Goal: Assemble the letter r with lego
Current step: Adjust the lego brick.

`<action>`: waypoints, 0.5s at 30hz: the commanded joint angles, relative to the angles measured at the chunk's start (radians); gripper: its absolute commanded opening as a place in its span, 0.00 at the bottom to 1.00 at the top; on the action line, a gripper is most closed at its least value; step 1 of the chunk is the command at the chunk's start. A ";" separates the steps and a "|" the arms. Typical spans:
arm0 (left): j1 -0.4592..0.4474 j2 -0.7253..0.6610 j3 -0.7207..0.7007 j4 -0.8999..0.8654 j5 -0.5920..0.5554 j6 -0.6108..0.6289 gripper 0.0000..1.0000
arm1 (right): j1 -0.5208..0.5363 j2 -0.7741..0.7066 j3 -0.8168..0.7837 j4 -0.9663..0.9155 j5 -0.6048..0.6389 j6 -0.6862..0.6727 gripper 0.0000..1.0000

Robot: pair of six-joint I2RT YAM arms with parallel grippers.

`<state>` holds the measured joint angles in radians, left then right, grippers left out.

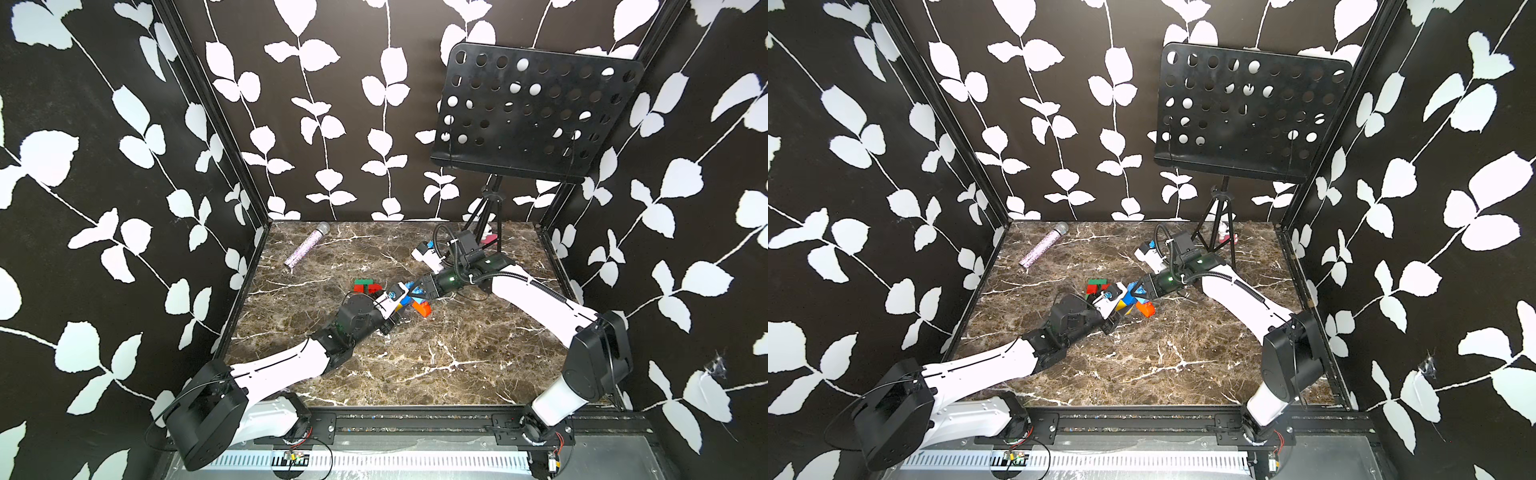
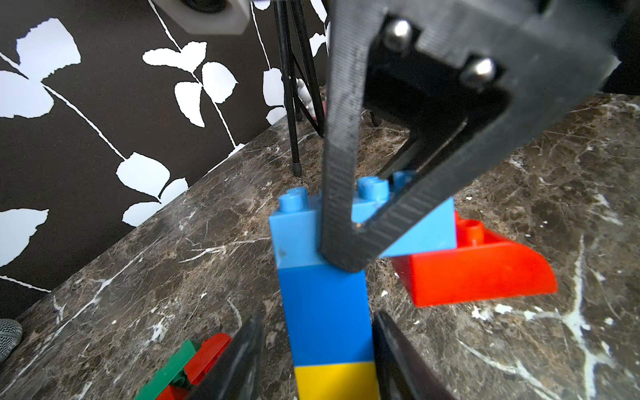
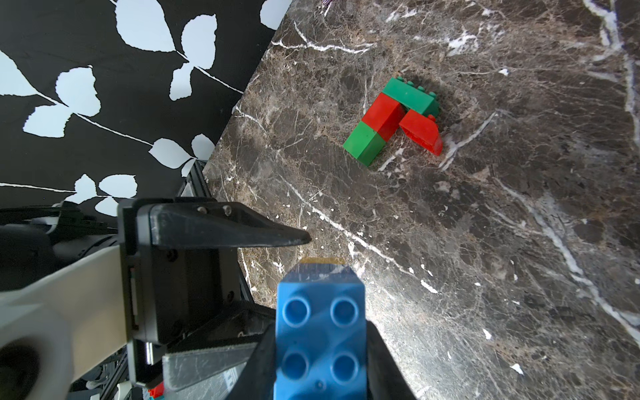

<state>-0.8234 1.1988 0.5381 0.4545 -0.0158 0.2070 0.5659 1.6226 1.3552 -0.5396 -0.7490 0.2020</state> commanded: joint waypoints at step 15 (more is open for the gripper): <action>-0.002 0.005 0.062 -0.083 0.021 -0.019 0.29 | 0.017 0.030 0.028 0.041 -0.023 0.009 0.22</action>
<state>-0.8223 1.2098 0.5640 0.3962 -0.0124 0.1818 0.5743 1.6428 1.3552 -0.5304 -0.7479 0.2043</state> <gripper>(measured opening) 0.343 0.329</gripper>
